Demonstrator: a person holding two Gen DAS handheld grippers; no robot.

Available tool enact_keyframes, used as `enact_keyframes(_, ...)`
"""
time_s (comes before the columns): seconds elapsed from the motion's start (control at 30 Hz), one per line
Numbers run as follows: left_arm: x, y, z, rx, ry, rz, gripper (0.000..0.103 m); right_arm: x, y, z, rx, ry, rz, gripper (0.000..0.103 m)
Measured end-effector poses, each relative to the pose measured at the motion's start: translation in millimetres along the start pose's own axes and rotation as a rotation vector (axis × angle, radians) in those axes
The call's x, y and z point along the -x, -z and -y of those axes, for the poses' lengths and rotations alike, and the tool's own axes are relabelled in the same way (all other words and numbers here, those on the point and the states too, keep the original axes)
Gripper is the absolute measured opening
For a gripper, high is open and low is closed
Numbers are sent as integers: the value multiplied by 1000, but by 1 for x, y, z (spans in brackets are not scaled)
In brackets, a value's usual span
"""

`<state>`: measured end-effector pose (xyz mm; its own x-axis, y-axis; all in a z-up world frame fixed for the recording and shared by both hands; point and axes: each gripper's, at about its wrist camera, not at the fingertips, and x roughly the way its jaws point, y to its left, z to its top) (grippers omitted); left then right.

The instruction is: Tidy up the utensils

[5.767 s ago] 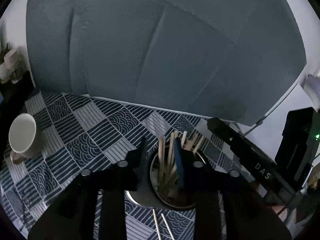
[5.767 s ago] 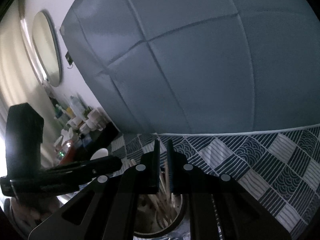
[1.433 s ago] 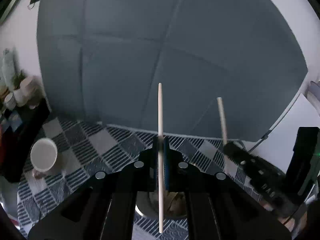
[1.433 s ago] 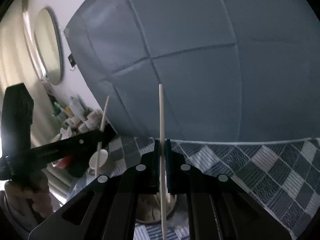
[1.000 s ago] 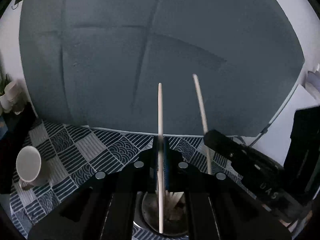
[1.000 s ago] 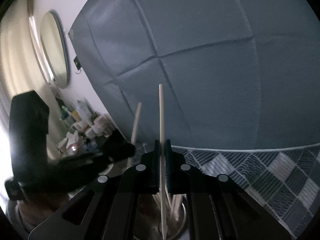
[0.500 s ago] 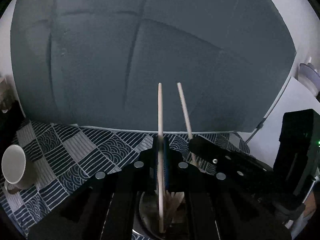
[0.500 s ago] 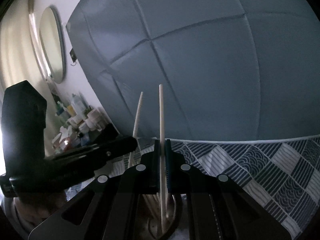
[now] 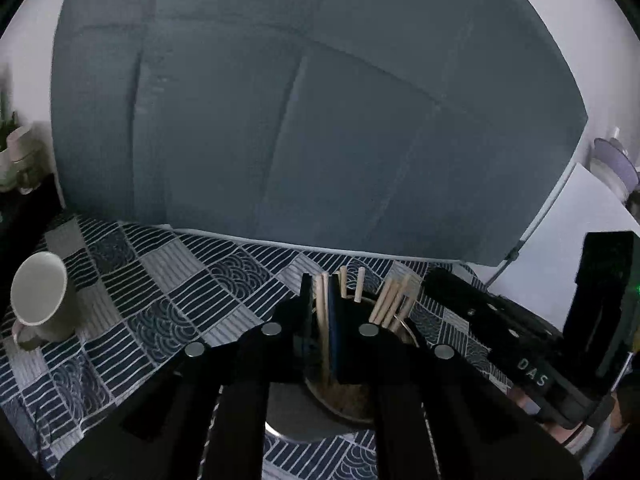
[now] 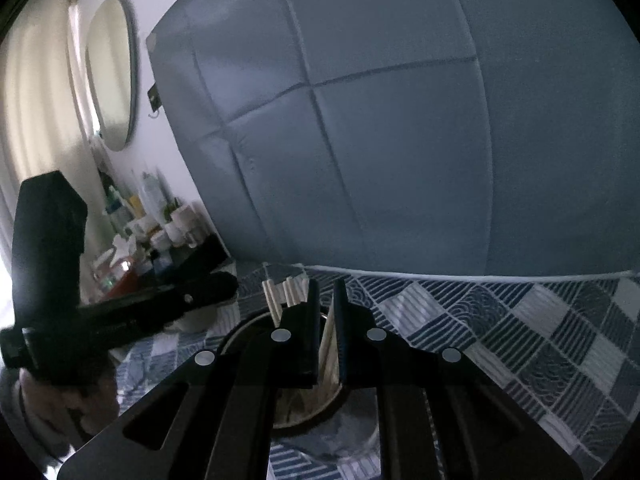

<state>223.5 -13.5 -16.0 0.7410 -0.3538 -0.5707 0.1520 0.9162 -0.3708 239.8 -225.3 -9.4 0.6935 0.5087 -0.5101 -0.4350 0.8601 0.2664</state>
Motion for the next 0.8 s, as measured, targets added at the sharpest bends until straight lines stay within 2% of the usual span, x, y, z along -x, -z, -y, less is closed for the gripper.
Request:
enact_keyframes(0.03,4,0,-1,0,-10,4,19,4,0,-1,11,15,0,9)
enact_keyframes(0.07,7,1,-1,3,-20,7,30,8,0,-2,17,25,2,13)
enact_keyframes(0.1,13,1,-3,13,-31,18,37,13,0,-2,21,38,9,22)
enact_keyframes(0.17,20,3,-6,33,-40,26,44,22,1,-2,21,57,20,35)
enact_keyframes(0.23,25,5,-9,49,-69,17,56,28,2,-1,21,71,21,38)
enact_keyframes(0.27,27,7,-11,54,-84,10,60,31,3,-1,24,86,15,46)
enact_keyframes(0.3,29,9,-13,61,-95,-1,65,34,4,0,26,104,14,59)
enact_keyframes(0.33,30,11,-14,68,-114,-14,70,36,5,0,26,120,15,65)
enact_keyframes(0.4,33,16,-17,76,-141,-28,81,41,8,2,12,159,15,86)
enact_keyframes(0.43,36,18,-18,80,-149,-30,85,44,9,4,2,168,12,87)
enact_keyframes(0.47,39,21,-19,82,-149,-29,94,44,10,6,-9,175,-1,87)
enact_keyframes(0.5,42,23,-19,82,-147,-25,97,44,11,7,-22,178,-18,88)
enact_keyframes(0.57,48,27,-19,80,-152,-10,97,44,14,14,-66,184,-64,90)
enact_keyframes(0.8,61,38,-22,74,-276,-46,97,54,34,24,-124,246,-152,92)
